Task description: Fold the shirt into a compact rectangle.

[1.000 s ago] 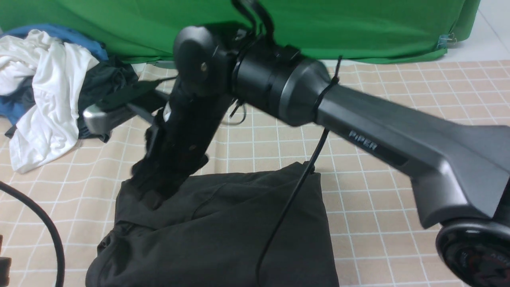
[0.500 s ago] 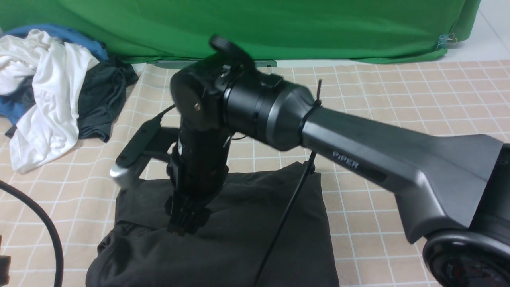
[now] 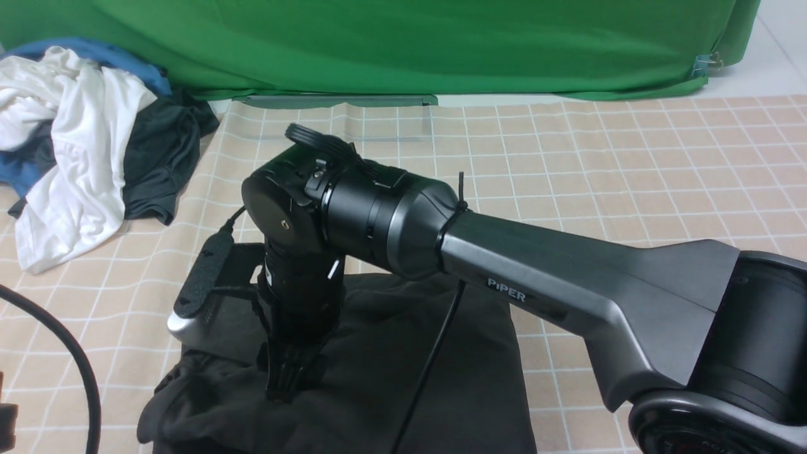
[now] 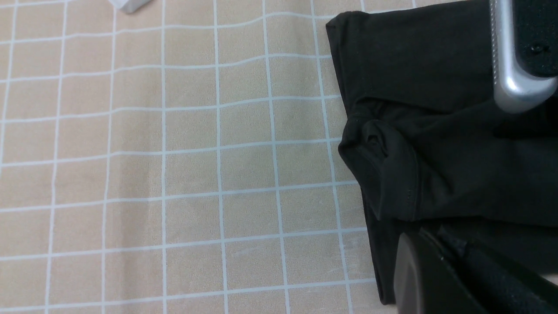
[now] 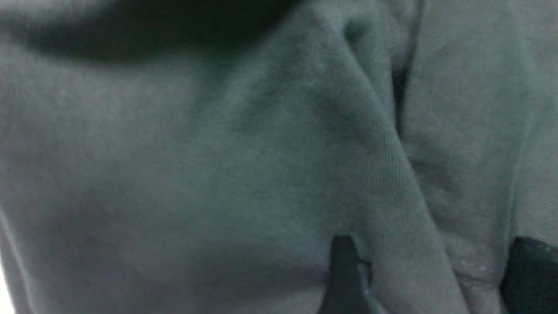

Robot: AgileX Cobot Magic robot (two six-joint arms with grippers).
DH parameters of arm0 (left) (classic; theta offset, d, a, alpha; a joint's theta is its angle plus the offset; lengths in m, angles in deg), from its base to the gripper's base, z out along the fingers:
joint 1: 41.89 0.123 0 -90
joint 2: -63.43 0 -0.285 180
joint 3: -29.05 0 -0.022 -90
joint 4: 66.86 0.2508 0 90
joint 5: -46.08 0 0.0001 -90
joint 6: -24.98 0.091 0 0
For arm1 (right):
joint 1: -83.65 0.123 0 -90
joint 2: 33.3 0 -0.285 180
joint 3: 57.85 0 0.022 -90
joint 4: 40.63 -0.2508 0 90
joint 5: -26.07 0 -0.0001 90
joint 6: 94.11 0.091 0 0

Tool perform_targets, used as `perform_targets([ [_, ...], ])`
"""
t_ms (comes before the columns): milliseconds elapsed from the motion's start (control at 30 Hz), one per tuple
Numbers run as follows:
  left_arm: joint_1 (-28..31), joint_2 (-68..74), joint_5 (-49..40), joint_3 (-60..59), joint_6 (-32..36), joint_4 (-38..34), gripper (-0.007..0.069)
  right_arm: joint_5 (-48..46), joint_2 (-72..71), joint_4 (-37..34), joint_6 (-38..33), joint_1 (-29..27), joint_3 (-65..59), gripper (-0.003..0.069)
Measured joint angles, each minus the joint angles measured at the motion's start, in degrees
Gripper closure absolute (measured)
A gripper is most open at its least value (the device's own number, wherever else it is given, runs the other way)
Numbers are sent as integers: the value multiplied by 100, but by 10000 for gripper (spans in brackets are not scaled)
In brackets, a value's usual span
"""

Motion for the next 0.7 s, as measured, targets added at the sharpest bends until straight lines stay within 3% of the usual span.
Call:
perform_targets([
  [33, 0, 0, 0, 0, 0, -5, 606, -20, 4, 0, -20, 0, 0, 265],
  [100, 0, 0, 0, 0, 0, -39, 606, -118, 7, 0, -140, 0, 0, 468],
  [200, 0, 0, 0, 0, -5, -86, 606, -176, 7, 0, -168, 0, 0, 568],
  [567, 0, 0, 0, 0, -17, -109, 606, -220, -442, 123, 301, 6, -5, 565],
  [633, 0, 0, 0, 0, -17, -109, 606, -186, -437, 128, 301, 6, -5, 549],
  [700, 0, 0, 0, 0, -17, -109, 606, -67, -378, 134, 301, 6, -5, 475],
])
